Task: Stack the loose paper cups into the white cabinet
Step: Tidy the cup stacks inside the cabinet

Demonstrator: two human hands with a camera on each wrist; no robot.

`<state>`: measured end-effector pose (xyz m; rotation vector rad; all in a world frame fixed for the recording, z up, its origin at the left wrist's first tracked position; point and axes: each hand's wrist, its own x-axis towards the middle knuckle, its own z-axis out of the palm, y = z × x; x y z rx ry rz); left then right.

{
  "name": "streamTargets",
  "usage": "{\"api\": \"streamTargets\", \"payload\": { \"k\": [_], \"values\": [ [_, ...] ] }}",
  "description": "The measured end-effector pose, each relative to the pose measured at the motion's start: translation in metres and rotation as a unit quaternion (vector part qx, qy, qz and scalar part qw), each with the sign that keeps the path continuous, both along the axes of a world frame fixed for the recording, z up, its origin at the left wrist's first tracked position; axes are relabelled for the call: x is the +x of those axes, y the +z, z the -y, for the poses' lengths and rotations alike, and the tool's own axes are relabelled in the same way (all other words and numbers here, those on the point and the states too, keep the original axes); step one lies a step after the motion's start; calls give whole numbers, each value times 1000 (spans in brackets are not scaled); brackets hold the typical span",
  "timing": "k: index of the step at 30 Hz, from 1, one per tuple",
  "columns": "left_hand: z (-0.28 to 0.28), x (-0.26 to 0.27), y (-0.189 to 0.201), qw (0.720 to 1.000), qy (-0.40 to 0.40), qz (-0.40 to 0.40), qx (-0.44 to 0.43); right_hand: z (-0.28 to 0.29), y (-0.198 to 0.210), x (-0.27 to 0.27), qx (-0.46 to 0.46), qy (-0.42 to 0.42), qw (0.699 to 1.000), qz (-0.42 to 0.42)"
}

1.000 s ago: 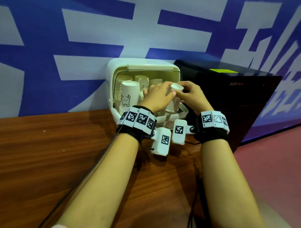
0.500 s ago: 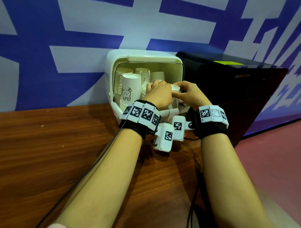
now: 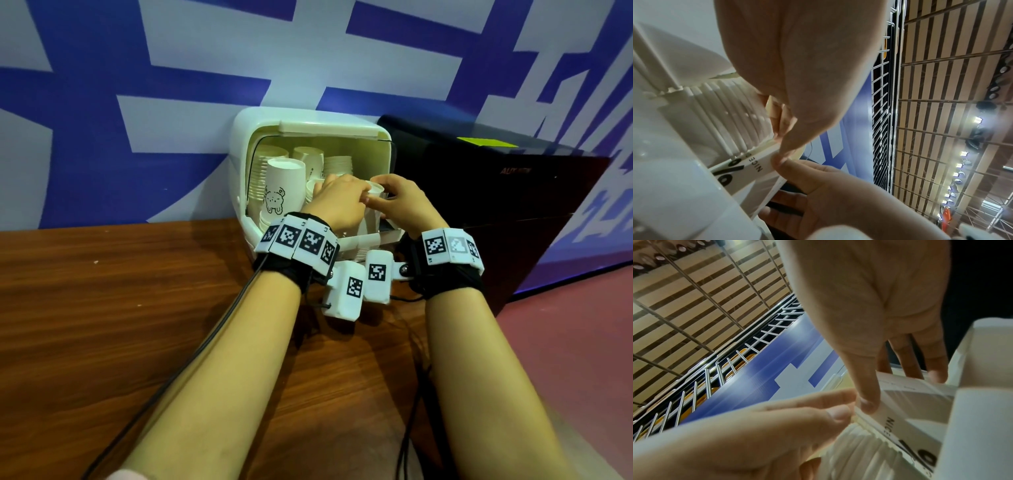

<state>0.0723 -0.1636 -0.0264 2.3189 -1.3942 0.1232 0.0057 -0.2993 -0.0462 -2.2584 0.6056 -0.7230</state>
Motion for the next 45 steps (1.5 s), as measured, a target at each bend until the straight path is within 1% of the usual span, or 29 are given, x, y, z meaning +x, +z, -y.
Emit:
{"api": "streamTargets", "payload": {
  "k": [4, 7, 9, 11, 13, 15, 17, 19, 21, 22, 26, 28, 31, 35, 39, 40, 43, 45],
  "values": [
    [-1, 3, 0, 1000, -7, 1, 10, -5, 1, 1, -26, -9, 1000, -2],
    [-2, 5, 1, 1000, -11, 1, 10, -5, 2, 1, -29, -15, 999, -20],
    [-4, 8, 2, 1000, -11, -10, 9, -4, 7, -2, -27, -24, 999, -38],
    [-6, 11, 4, 1000, -10, -20, 1, -6, 16, -4, -27, -22, 999, -31],
    [-11, 13, 8, 1000, -2, -13, -18, -11, 27, -3, -52, 2, 998, -35],
    [-18, 15, 16, 999, 0, -9, -48, -20, 37, 3, -73, 42, 993, -79],
    [-26, 16, 24, 995, 3, 3, -96, -27, 44, 13, -68, 84, 986, -125],
    [-33, 18, 31, 988, 10, 21, -151, -29, 48, 22, -41, 114, 982, -148],
    [-38, 22, 35, 983, 15, 29, -180, -27, 51, 28, -42, 117, 977, -172],
    [-39, 24, 36, 983, 17, 31, -181, -25, 53, 30, -47, 113, 975, -183],
    [-41, 29, 34, 990, 34, 39, -129, -22, 54, 41, -63, 97, 980, -163],
    [-41, 31, 29, 994, 43, 36, -95, -21, 50, 48, -88, 86, 980, -156],
    [-41, 34, 25, 996, 57, 38, -59, -21, 44, 54, -142, 66, 973, -168],
    [-41, 34, 24, 995, 66, 53, -43, -17, 40, 60, -184, 42, 969, -159],
    [-40, 31, 23, 993, 74, 83, -27, -11, 35, 64, -230, -10, 961, -153],
    [-39, 30, 22, 993, 76, 89, -25, -10, 34, 63, -233, -17, 961, -149],
    [-39, 30, 21, 992, 78, 96, -18, -10, 33, 60, -196, -23, 973, -117],
    [-39, 30, 21, 992, 80, 99, -11, -11, 34, 59, -188, -34, 976, -100]
  ]
}}
